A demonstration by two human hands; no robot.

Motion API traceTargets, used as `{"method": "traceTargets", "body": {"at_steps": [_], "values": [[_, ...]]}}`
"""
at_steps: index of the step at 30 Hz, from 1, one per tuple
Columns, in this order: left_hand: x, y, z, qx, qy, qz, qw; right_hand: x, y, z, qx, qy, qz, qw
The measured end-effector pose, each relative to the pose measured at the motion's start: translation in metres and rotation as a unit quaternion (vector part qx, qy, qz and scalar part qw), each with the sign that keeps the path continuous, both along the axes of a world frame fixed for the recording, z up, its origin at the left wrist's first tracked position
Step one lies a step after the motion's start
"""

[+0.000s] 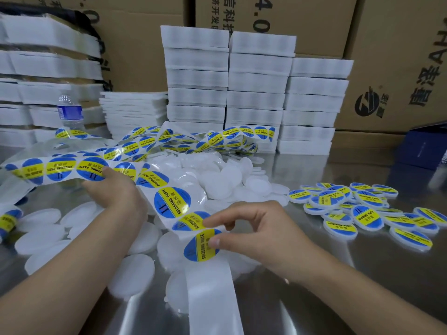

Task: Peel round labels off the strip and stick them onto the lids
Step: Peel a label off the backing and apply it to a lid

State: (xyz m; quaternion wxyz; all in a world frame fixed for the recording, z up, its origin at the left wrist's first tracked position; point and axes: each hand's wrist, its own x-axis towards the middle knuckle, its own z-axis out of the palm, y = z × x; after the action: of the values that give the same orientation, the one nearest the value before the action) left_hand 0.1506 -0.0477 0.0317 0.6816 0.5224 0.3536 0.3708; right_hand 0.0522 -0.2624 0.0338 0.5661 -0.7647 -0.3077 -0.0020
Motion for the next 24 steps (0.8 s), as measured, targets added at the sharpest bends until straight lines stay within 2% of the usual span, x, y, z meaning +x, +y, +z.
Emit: {"method": "traceTargets", "body": {"at_steps": [3,9,12,15,20,22,24], "values": [[0.002,0.001,0.004,-0.035,-0.010,0.014,0.999,0.001,-0.003,0.000,0.018,-0.017,0.008,1.000],[0.002,0.000,0.002,-0.010,0.019,0.020,1.000,0.006,-0.006,0.000,0.016,-0.081,-0.018,0.996],[0.006,0.003,0.000,-0.017,0.013,0.022,1.000,0.009,-0.014,0.005,0.019,-0.069,0.008,0.997],[0.003,0.003,0.001,0.002,0.028,0.014,1.000,0.009,-0.026,0.012,-0.029,-0.025,0.141,0.989],[0.007,0.006,-0.002,-0.028,0.005,0.009,1.000,0.019,-0.049,0.017,-0.094,0.080,0.316,0.941],[0.007,0.006,-0.007,-0.027,-0.005,-0.006,1.000,0.027,-0.057,0.015,-0.062,0.126,0.349,0.927],[0.005,0.004,-0.010,-0.006,-0.009,-0.010,1.000,0.038,-0.062,0.010,0.032,0.176,0.305,0.935]]}}
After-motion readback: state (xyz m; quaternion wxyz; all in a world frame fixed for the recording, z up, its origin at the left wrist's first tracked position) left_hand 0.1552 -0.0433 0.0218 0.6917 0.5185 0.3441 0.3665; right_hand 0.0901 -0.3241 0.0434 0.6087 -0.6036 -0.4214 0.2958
